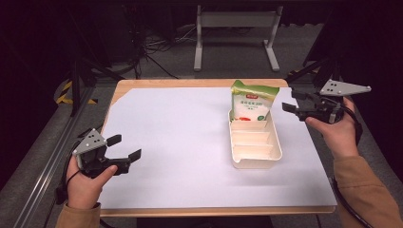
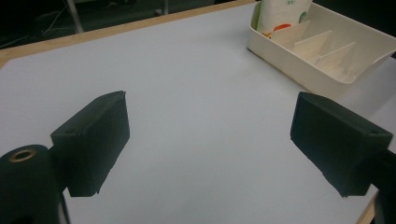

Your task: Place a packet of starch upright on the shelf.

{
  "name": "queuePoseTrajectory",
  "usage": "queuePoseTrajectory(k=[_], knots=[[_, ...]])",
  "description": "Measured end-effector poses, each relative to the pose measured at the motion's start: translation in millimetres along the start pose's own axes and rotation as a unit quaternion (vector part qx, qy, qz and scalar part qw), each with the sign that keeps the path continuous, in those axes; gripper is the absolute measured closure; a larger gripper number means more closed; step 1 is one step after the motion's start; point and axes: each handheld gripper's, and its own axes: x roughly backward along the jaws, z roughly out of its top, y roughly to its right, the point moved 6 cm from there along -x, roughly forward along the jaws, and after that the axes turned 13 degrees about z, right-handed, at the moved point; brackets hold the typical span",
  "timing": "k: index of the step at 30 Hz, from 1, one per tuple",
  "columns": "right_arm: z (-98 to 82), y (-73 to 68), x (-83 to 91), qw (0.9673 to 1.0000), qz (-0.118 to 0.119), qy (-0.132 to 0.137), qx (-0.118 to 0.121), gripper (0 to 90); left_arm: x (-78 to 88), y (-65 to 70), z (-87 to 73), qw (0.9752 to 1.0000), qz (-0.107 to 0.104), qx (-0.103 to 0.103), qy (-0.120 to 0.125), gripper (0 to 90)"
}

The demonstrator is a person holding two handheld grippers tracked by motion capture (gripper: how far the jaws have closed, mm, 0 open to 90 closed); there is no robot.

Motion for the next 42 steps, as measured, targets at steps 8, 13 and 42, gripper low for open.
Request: queuePoseTrajectory(k=[8,13,42], knots=[[-15.4,-20.4,10.8,0.9998,0.011,-0.01,-0.009,32.7,-3.5,-0.9,-3.3,0.9999,-0.01,-0.001,0.004,12.5],[-26.9,-25.2,15.1,0.9996,0.013,-0.01,-0.022,29.6,-6.3,-3.0,-6.0,0.9998,-0.017,0.0,0.004,12.3],[-125.4,-29.6,2.2,0.9975,0.006,-0.014,-0.069,29.6,-22.2,-16.6,-21.2,0.9989,-0.038,0.026,0.006,12.3]])
